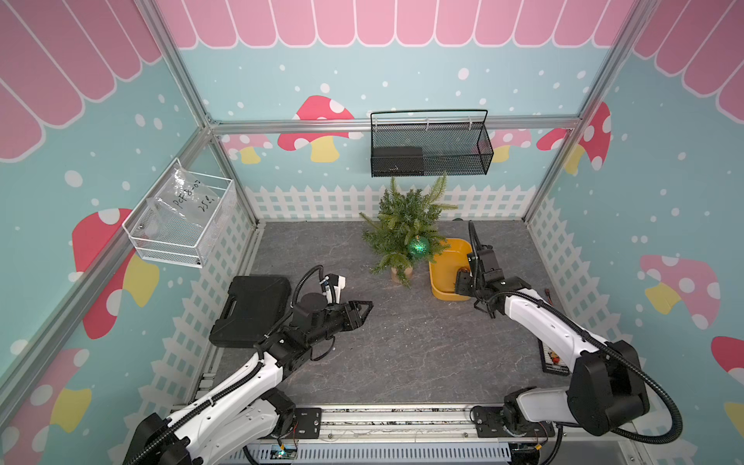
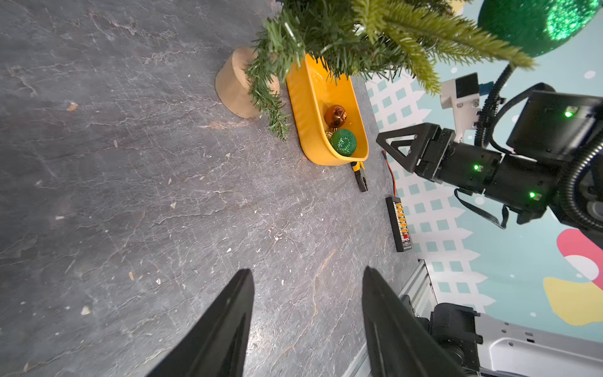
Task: Decorate the small christmas tree with ornaments
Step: Pick up an ornament from the container.
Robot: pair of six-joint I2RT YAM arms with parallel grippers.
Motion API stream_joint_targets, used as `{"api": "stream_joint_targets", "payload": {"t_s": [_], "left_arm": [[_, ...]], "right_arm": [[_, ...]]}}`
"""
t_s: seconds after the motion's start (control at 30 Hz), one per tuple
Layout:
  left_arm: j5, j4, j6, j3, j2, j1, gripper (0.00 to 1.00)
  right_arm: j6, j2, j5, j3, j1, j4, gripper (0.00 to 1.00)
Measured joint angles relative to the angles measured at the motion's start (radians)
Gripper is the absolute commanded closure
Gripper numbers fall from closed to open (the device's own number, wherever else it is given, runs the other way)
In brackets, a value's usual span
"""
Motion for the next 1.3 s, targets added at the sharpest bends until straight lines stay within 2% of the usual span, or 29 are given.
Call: {"api": "stream_joint_targets", "payload": {"t_s": [0.3,0.67,1.0,1.3], "left_arm": [[0.0,0.027,-0.008,-0.019,0.006,0.0,0.44],[0.0,0.051,-0.022,-0.032,0.005,0.0,0.44],[0.0,0.065,-0.03,-0.032,0.006,0.0,0.44],[0.0,0.065,-0.03,-0.032,0.006,0.0,0.44]], "right_arm": [[-0.025,0.15,-0.003,0.062,-0.027,0.001,0.31],[-0.03,0.264,-0.037,0.087,-0.034,0.009,0.32],[-0.032,0.36,-0.055,0.127,-0.034,0.057,0.4],[-0.032,0.372,-0.057,0.137,-0.035,0.084,0.48]]}}
